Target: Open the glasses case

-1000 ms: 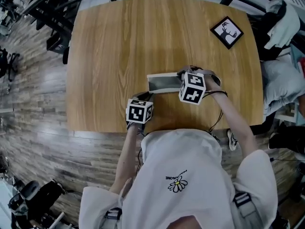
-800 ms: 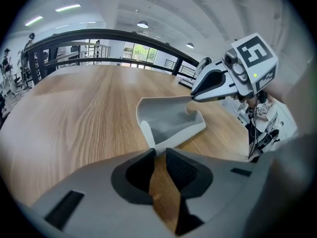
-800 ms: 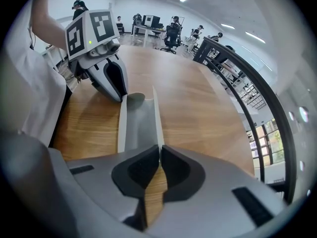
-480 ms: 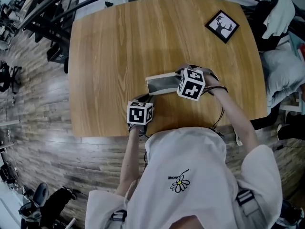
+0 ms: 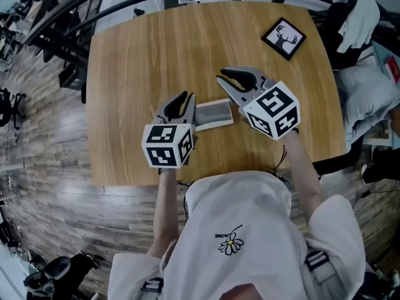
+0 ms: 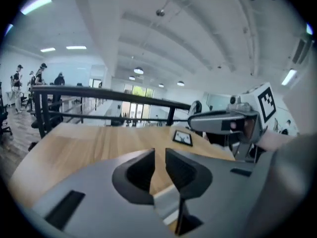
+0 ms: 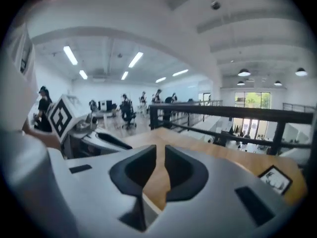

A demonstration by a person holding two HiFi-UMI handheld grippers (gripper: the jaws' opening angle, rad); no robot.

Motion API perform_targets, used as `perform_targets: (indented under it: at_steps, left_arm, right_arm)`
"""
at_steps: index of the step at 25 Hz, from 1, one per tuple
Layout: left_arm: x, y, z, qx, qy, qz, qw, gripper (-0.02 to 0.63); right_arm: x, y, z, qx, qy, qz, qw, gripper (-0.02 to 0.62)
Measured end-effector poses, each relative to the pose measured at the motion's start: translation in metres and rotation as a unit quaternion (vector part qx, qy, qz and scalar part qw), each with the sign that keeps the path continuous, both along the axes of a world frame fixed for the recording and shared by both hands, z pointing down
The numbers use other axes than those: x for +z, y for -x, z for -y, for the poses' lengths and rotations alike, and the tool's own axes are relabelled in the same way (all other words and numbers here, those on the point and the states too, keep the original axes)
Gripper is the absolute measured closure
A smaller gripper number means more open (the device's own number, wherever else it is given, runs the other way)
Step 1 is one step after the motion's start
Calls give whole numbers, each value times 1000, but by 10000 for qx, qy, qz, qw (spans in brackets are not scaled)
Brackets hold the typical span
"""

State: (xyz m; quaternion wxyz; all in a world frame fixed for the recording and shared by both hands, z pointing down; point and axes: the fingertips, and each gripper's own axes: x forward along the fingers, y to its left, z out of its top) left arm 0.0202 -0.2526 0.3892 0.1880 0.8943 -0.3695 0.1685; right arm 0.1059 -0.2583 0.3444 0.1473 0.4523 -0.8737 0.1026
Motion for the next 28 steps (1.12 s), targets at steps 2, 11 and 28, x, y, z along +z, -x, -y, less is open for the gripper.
perform_targets:
  at_steps: [2,11,28]
  left_arm:
    - [-43,-9,8,-214,-596,-387,9972,534]
    - [-133,-20,9,-937,-1971,-1102,9697,578]
    - [-122,-14,5,-1189,-2044,-738,9688,589]
  right_arm:
    - [-41,-6,-3,395,-458,1064,9925,548]
    - [-97,-50,-33,1950,-2058,688,9565,589]
    - [-86,-49,-45,2044,-2193,109,9540,591]
